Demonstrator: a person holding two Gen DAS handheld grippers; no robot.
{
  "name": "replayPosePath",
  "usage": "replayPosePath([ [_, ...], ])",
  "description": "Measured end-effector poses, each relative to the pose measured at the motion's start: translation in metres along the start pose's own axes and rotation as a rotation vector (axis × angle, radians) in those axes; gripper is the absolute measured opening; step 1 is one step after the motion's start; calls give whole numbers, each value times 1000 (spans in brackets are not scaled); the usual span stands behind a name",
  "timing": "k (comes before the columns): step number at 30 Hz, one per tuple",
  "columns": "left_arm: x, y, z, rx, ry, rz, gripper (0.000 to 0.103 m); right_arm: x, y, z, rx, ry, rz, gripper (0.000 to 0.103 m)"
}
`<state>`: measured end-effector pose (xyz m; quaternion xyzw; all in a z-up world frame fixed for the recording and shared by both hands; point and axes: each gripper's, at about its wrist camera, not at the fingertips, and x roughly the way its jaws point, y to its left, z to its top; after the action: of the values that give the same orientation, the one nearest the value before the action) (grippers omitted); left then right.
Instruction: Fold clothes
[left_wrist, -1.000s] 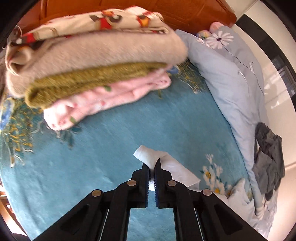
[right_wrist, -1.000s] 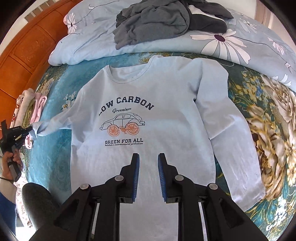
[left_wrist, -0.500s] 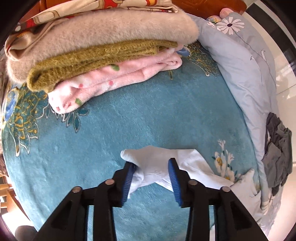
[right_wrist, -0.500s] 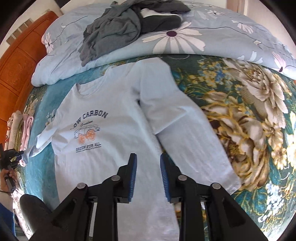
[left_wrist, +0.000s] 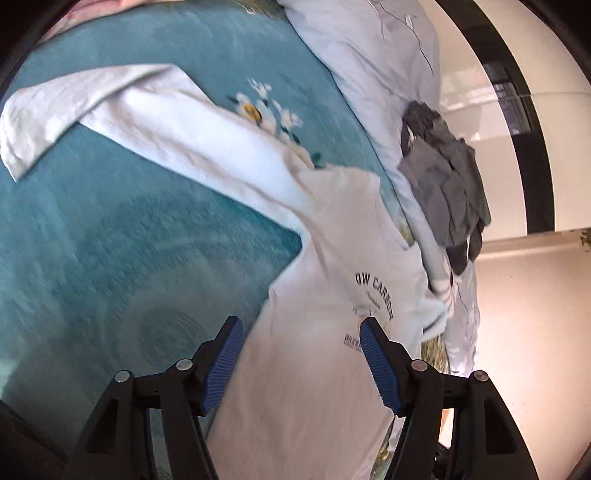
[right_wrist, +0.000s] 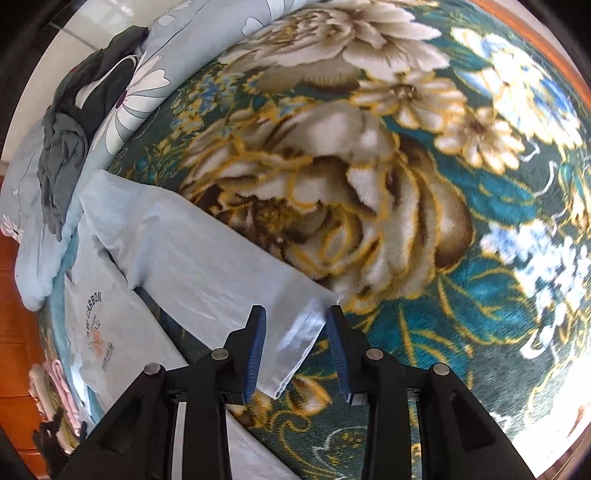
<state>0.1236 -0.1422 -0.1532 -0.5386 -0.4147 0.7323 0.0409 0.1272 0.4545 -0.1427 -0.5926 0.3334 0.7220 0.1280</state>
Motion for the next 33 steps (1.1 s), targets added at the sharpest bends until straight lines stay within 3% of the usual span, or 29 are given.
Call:
replayPosePath([
  [2, 6, -2, -9, 32, 19, 33, 69, 6, 4, -5, 18, 4, 24, 35],
  [5, -3, 4, -9, 15, -17, 58, 69, 10, 16, -10, -6, -29, -1, 38],
  [6, -5, 7, -8, 1, -30, 65, 69, 10, 21, -11, -29, -36, -18, 32],
  [7, -6, 11, -7, -18, -36, 71, 69, 11, 27, -11, -65, -37, -38, 9],
  [11, -10, 27, -5, -88, -38, 40, 69, 7, 48, -1, -210, -53, -108, 4],
  [16, -17, 32, -5, -94, -53, 26, 69, -43, 52, 43, -315, -243, -282, 4],
  [20, -14, 33, -5, -103, -42, 24, 69, -84, 32, 86, -318, -397, -478, 4],
  [21, -13, 33, -6, -102, -38, 24, 69, -92, 24, 97, -300, -414, -489, 4],
  [24, -9, 33, -7, -101, -14, 36, 69, -98, -5, 119, -183, -392, -389, 4],
  [26, -6, 34, -8, -98, 5, 56, 69, -99, -11, 118, -127, -416, -361, 14],
  [28, -4, 33, -10, -89, 18, 68, 69, -101, -10, 108, -99, -456, -360, 41],
  [31, -2, 30, -12, -65, 42, 93, 69, -104, -1, 92, -120, -482, -326, 45],
  [33, 0, 27, -14, -38, 57, 113, 69, -101, 13, 72, -186, -453, -237, 45],
])
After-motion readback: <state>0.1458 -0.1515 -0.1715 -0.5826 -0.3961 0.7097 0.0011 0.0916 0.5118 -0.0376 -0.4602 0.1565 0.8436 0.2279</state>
